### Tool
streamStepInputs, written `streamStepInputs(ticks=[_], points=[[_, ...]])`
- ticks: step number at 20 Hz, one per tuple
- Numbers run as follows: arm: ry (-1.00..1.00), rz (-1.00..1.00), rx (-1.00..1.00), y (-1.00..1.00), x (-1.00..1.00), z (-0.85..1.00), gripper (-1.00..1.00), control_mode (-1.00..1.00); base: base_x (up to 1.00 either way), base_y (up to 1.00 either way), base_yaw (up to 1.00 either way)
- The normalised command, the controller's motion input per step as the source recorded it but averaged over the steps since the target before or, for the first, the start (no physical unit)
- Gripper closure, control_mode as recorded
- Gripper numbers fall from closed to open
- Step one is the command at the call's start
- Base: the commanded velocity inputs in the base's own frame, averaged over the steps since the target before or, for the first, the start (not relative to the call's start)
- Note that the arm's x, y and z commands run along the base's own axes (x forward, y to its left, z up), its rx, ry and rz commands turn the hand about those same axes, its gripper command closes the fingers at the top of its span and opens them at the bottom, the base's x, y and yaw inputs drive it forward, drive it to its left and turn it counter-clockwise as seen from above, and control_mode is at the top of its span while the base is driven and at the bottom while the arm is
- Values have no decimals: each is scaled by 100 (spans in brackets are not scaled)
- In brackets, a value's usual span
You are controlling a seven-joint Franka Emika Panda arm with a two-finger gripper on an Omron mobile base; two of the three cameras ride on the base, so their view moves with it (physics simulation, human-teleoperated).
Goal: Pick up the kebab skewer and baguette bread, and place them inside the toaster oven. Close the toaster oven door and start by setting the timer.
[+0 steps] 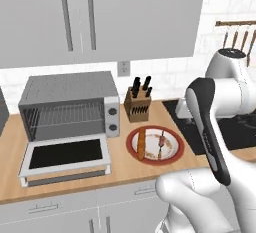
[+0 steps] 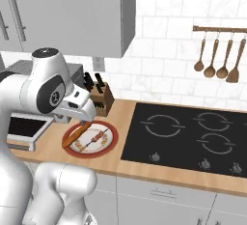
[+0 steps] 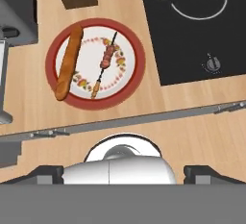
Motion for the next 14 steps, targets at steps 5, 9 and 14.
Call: streamStepInputs(ticks=[5, 9, 14], points=[[0, 0, 0, 0, 0, 0, -100, 100, 7, 91, 0], [0, 0, 0, 0, 0, 0, -100, 100, 31, 36, 0], [0, 0, 0, 0, 0, 0, -100, 100, 42, -3, 0]])
